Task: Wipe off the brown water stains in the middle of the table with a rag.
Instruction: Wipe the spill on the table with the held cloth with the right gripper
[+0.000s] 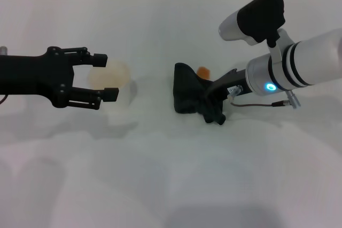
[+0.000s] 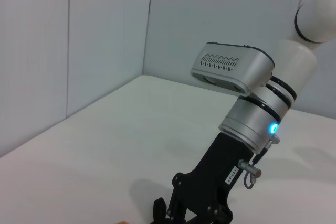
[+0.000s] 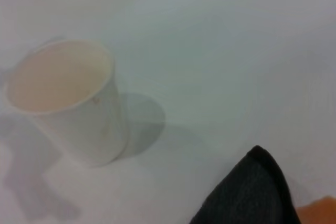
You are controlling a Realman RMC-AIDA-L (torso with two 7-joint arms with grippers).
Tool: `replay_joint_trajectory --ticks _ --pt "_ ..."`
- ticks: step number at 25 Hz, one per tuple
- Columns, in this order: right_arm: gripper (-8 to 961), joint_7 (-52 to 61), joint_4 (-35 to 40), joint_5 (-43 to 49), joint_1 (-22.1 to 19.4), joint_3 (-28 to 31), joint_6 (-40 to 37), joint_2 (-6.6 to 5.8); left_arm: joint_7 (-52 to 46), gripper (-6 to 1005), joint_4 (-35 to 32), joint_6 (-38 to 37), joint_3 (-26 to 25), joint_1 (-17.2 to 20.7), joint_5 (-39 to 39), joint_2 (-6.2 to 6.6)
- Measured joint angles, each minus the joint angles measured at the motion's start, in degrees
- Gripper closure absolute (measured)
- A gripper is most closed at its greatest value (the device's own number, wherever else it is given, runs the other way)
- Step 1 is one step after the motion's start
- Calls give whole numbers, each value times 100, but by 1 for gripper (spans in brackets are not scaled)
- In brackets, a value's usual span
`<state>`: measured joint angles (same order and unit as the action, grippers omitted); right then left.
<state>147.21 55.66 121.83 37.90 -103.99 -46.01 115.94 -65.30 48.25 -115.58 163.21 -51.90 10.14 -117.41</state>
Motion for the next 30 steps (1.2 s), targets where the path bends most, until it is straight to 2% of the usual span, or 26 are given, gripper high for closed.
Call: replay_joint_trajectory --ticks 20,30 --pt "885 -11 -245 19 108 259 212 -20 8 111 0 0 0 43 65 -2" --pt "884 -59 -106 -47 355 -57 -192 16 32 111 0 0 0 41 72 -1"
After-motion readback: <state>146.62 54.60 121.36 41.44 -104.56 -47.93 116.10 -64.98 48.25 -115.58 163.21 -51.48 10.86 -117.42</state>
